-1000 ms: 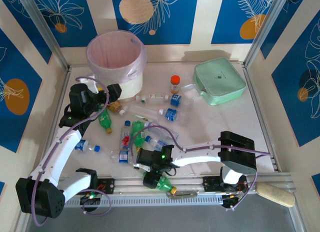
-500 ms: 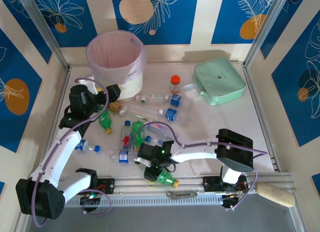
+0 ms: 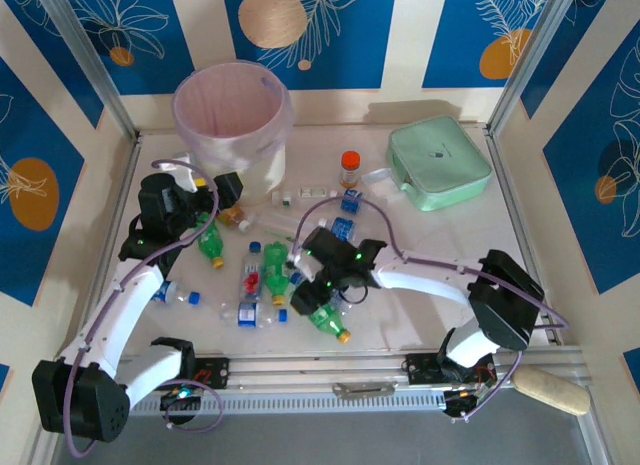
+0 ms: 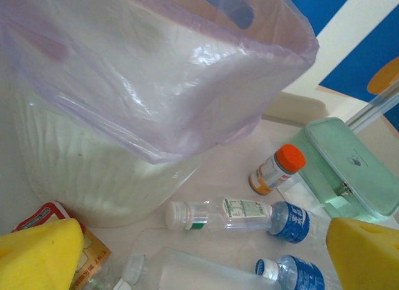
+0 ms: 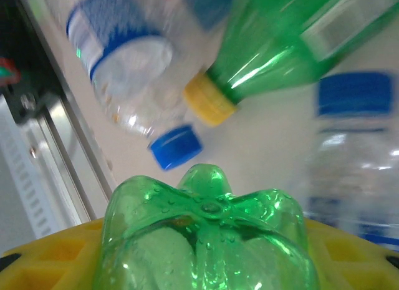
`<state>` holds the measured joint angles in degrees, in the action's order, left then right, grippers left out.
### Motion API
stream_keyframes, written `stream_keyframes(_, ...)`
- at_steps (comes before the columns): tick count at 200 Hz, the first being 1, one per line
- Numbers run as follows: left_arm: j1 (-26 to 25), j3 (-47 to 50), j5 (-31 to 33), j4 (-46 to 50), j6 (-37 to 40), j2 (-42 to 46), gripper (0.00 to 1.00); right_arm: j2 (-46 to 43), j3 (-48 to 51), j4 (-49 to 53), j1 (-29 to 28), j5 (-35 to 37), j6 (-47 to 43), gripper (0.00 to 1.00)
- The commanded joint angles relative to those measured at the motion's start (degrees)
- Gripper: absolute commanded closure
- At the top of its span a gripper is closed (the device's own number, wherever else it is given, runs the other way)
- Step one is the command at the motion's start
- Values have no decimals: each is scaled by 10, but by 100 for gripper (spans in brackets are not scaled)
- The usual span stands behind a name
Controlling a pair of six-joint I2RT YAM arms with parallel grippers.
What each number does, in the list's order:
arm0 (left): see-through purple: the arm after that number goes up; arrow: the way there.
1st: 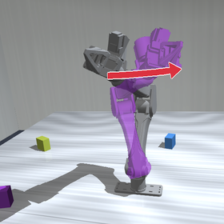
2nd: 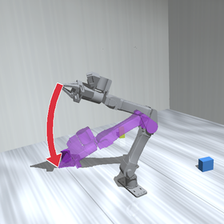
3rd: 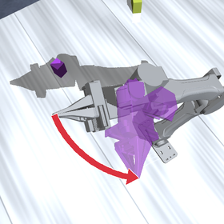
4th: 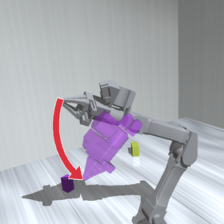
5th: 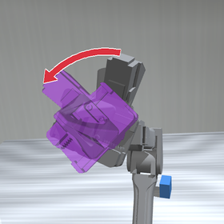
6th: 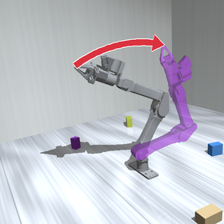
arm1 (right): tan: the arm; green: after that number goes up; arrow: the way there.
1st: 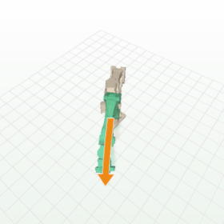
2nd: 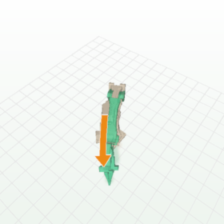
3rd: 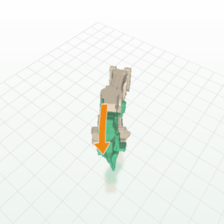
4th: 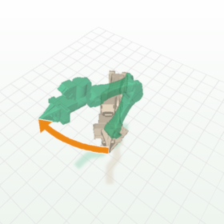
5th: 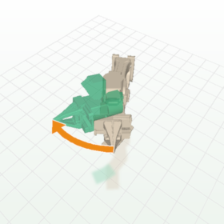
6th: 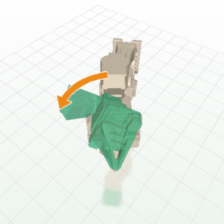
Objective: Put the plastic bottles in the bin
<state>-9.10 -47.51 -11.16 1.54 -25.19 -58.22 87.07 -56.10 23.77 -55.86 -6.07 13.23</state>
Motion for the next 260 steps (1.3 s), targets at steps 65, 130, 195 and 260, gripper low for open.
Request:
stream_keyframes(65,-81,80,-122,-118,-64,23,0,-7,-111,-39,180,42,134,60)
stream_keyframes(130,-252,106,-100,-250,-128,-72,0,-10,-130,-59,263,80,246,60)
stream_keyframes(195,-324,56,-144,-368,-159,-213,0,-53,-91,-91,281,77,294,60)
stream_keyframes(260,-337,20,-165,-402,-162,-282,0,-79,-65,-107,274,63,308,60)
